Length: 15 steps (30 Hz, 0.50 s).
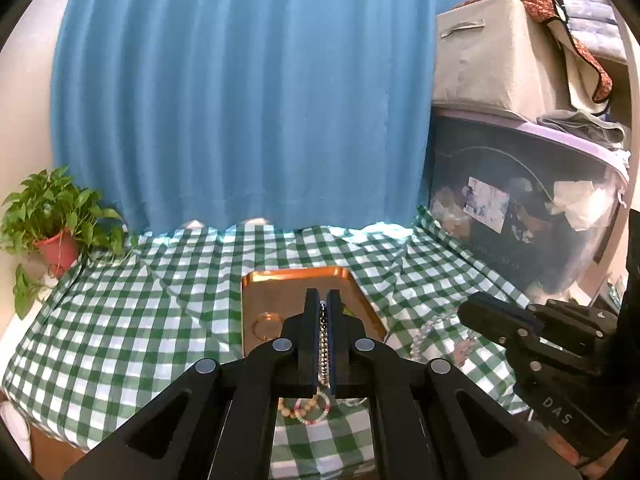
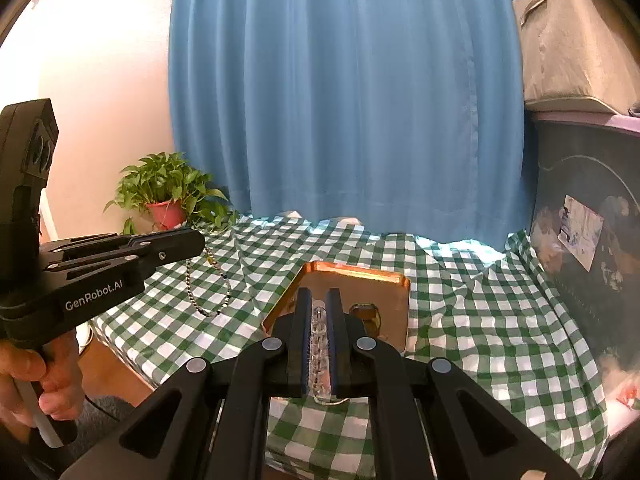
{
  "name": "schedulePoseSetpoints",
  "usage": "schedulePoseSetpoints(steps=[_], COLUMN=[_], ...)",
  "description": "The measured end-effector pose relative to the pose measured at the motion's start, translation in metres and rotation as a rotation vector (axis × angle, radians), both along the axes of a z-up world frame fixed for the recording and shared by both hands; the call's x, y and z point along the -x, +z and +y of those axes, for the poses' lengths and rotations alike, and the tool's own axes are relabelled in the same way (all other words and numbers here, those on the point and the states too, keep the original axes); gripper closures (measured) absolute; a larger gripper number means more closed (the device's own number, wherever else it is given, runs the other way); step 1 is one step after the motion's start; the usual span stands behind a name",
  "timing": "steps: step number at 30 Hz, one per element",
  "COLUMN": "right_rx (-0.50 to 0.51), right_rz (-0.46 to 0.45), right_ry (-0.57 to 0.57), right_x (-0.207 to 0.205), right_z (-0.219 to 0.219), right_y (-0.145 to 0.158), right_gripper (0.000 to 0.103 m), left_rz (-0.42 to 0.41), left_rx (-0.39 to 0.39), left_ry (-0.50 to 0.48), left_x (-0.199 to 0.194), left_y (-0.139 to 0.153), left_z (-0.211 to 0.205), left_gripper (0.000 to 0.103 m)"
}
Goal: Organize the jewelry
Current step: 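Carry the left tool's chain bracelet while the right tool carries its bracelet over the tray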
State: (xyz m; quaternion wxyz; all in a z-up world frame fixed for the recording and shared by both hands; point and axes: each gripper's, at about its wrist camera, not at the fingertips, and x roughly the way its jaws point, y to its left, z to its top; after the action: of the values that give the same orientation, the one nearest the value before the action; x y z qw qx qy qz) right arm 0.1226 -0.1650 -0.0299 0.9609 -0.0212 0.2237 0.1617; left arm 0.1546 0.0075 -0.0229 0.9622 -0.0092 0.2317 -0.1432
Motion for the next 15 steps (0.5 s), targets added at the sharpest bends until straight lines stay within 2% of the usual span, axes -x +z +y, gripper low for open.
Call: schedulePoseSetpoints(steps=[5,15], right_rx=[-0.001,-0.011], right_rz=[0.012,0.062], right_ry=[0.004,0.011], right_x=[-0.016,-0.066], right_z=[0.000,0.002], right_y=[-0.005,-0.031], right_gripper=[0.097,0.097], left_rz=[-0.002,0.061], left_rx=[0.009,0.041], left_ry=[0.005,0.003], left_x=[-0.015,-0.070], left_y=[-0.006,-0.040], left_z=[0.002,0.007], left_gripper=[0.100,0.100])
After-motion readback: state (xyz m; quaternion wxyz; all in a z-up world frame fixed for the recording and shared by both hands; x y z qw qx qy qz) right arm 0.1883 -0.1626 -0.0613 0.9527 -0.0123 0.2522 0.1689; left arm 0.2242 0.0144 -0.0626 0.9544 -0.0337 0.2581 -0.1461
